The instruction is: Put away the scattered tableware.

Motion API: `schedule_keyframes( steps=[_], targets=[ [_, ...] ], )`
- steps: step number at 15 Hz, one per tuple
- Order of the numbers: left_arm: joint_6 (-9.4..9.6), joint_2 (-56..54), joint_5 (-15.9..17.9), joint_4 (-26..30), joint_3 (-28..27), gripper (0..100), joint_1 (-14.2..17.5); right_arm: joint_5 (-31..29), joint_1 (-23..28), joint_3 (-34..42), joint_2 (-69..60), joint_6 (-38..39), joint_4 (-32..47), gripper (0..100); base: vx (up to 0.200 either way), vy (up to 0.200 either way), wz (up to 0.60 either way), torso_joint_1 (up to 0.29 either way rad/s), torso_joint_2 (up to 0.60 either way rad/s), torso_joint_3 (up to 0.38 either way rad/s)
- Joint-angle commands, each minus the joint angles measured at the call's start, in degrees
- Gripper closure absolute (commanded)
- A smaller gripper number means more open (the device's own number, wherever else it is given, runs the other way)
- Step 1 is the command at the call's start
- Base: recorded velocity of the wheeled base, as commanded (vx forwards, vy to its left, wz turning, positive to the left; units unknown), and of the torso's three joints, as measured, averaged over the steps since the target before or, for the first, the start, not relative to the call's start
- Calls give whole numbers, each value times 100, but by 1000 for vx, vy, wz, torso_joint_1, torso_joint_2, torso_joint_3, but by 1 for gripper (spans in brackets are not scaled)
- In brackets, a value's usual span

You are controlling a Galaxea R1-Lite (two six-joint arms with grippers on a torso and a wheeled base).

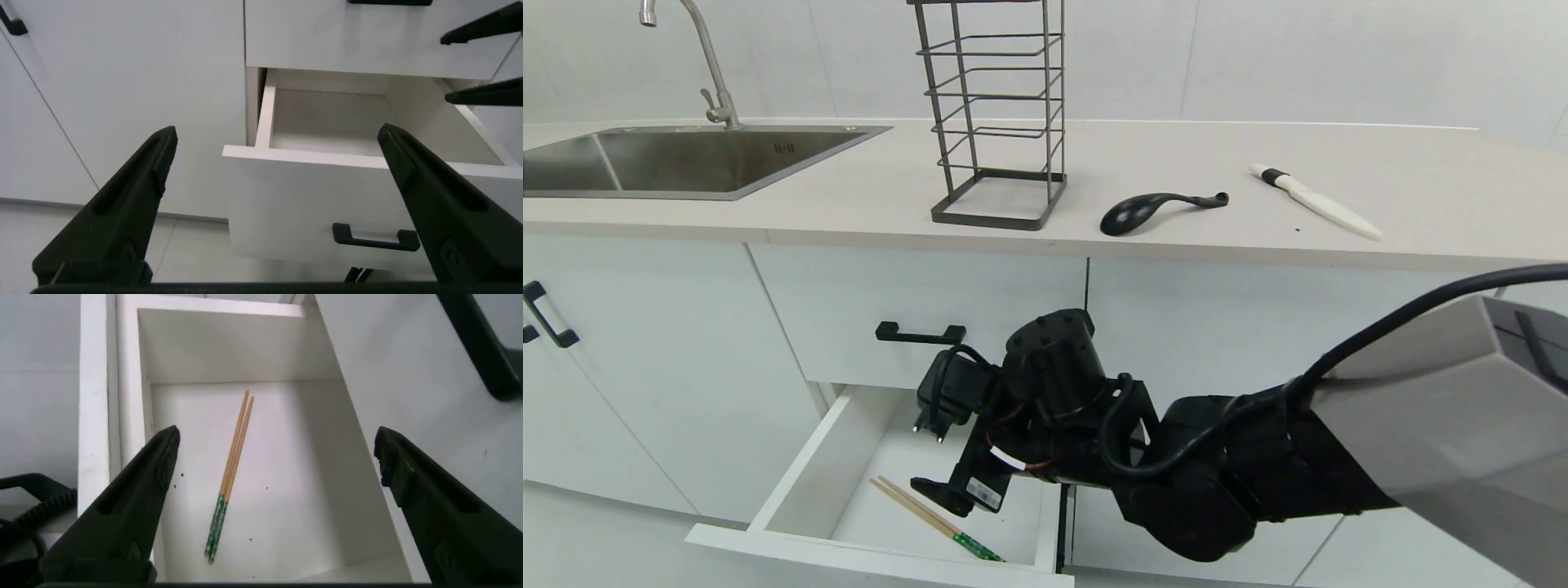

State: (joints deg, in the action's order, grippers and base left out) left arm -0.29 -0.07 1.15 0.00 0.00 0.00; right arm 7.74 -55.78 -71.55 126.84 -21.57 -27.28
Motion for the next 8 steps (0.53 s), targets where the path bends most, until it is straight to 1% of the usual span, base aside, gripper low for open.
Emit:
schedule_keyframes(
  steps=[1,2,3,6,7,8],
  targets=[
    [3,7,0,0,0,0,0,-282,-3,677,-257,-6,-330,0,0,0,0,0,0,0],
    [3,7,0,0,0,0,0,-414,-3,1108,-292,38,-796,0,0,0,0,0,0,0],
    [-6,7,0,0,0,0,0,-414,6,1336,-292,38,-1051,0,0,0,0,0,0,0],
    [-6,7,0,0,0,0,0,-423,15,1582,-292,-6,-1543,0,0,0,0,0,0,0],
    [-6,7,0,0,0,0,0,-431,6,1591,-292,-6,-1552,0,0,0,0,0,0,0],
    [-6,7,0,0,0,0,0,-431,6,1574,-292,-6,-1552,0,0,0,0,95,-163,-22]
  ],
)
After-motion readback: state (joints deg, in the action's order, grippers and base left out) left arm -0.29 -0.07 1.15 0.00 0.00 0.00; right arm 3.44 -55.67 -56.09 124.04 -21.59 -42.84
